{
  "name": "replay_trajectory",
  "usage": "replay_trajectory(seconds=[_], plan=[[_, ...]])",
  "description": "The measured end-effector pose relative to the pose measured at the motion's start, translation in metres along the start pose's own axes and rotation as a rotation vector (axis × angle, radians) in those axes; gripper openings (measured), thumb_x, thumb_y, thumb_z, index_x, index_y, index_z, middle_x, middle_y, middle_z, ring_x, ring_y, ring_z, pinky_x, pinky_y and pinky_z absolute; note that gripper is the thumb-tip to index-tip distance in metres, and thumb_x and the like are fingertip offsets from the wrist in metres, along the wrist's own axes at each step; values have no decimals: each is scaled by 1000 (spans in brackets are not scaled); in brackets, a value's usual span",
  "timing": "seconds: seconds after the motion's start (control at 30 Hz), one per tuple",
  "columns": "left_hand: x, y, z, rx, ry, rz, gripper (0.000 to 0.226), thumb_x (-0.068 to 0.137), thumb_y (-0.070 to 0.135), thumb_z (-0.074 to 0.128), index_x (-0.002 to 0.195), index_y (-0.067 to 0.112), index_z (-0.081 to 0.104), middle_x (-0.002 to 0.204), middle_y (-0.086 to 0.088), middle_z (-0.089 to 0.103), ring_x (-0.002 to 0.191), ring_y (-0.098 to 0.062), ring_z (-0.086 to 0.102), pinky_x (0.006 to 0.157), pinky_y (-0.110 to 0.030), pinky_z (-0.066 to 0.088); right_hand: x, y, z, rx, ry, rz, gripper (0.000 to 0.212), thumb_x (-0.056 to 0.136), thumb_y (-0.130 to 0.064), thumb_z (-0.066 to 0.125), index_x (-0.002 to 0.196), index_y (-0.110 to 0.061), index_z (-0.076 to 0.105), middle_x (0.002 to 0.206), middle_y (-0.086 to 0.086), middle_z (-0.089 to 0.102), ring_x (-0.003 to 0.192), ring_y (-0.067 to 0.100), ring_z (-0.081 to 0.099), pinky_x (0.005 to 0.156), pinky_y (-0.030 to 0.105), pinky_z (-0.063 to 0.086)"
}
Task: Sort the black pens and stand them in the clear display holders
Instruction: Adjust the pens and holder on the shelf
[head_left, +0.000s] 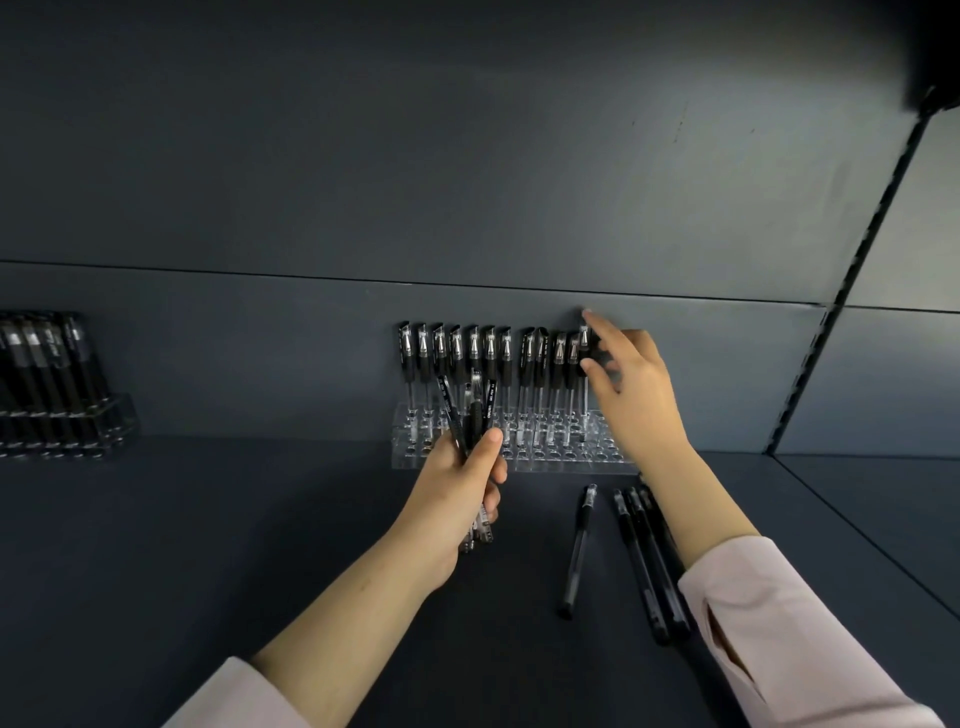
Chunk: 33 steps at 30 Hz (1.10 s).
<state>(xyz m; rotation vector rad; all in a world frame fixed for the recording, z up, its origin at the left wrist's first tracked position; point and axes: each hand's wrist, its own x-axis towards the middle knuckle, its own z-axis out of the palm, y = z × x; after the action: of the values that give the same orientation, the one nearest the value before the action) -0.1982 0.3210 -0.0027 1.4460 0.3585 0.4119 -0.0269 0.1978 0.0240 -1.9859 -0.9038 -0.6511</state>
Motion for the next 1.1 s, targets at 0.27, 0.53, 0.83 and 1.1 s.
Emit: replay_trajectory(seconds=[0.27, 0.53, 0.83, 1.1], plan=[[1, -1, -1, -17, 8, -12, 17, 101, 32, 49, 96, 16, 52, 69, 4, 52, 47, -9, 42, 49, -24, 39, -1, 0, 1, 37, 63, 82, 33, 93, -8, 58, 123, -21, 58, 100, 0, 56, 75, 6, 54, 78, 24, 47], [3, -2, 0, -43, -5, -19, 21, 99, 33, 53, 106, 13, 55, 69, 4, 59, 49, -9, 45, 49, -24, 39, -10, -2, -1, 74, 68, 77, 39, 94, -18, 59, 131, -27, 50, 105, -1, 55, 84, 16, 58, 76, 26, 48], [-3, 3, 2, -64, -22, 5, 24, 97, 31, 58, 109, 11, 62, 77, 5, 74, 54, -8, 57, 53, -23, 46, -22, -58, -7, 431, -237, 155, 9, 92, -25, 63, 97, -22, 70, 90, -8, 69, 80, 3, 61, 74, 18, 51], [-8, 4, 5, -17, -93, 33, 20, 98, 31, 55, 110, 16, 60, 92, 5, 77, 60, -10, 62, 56, -23, 48, -27, -61, -9, 847, -382, 485, 13, 88, -9, 67, 100, -10, 61, 73, -3, 63, 71, 11, 59, 62, 25, 47]])
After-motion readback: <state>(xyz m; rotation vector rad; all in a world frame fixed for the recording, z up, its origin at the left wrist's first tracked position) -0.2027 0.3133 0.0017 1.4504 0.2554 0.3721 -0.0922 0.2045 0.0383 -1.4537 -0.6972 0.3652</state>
